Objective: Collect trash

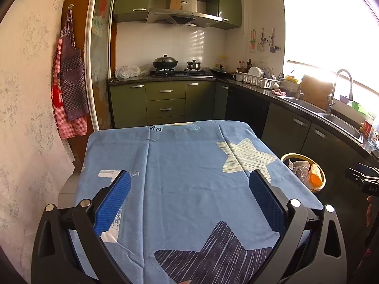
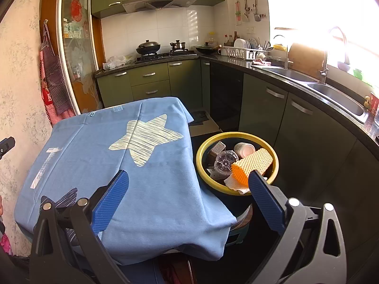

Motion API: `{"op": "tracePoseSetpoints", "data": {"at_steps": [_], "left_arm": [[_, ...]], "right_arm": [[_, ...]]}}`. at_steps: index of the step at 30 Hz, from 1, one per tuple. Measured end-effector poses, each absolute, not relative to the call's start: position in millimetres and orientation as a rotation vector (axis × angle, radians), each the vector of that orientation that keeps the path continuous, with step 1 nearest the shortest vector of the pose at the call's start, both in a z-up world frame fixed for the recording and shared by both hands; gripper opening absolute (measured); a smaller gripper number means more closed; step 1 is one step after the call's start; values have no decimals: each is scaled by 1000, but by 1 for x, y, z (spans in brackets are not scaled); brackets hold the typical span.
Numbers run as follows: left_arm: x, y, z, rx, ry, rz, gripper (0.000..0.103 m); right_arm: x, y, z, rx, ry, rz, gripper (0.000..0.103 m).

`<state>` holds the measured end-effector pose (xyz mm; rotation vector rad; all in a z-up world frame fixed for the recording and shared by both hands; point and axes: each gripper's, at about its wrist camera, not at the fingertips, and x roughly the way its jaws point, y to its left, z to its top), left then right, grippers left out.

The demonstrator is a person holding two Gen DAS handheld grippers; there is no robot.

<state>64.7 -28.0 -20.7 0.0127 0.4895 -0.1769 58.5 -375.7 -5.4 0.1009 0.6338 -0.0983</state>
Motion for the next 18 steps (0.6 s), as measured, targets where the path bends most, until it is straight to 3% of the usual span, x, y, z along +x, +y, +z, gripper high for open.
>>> {"op": "tracePoseSetpoints", "data": {"at_steps": [18], "left_arm": [[67, -31, -24, 16, 499, -185, 98]], "right_arm": [[59, -376, -6, 103, 637, -95, 96]]}}
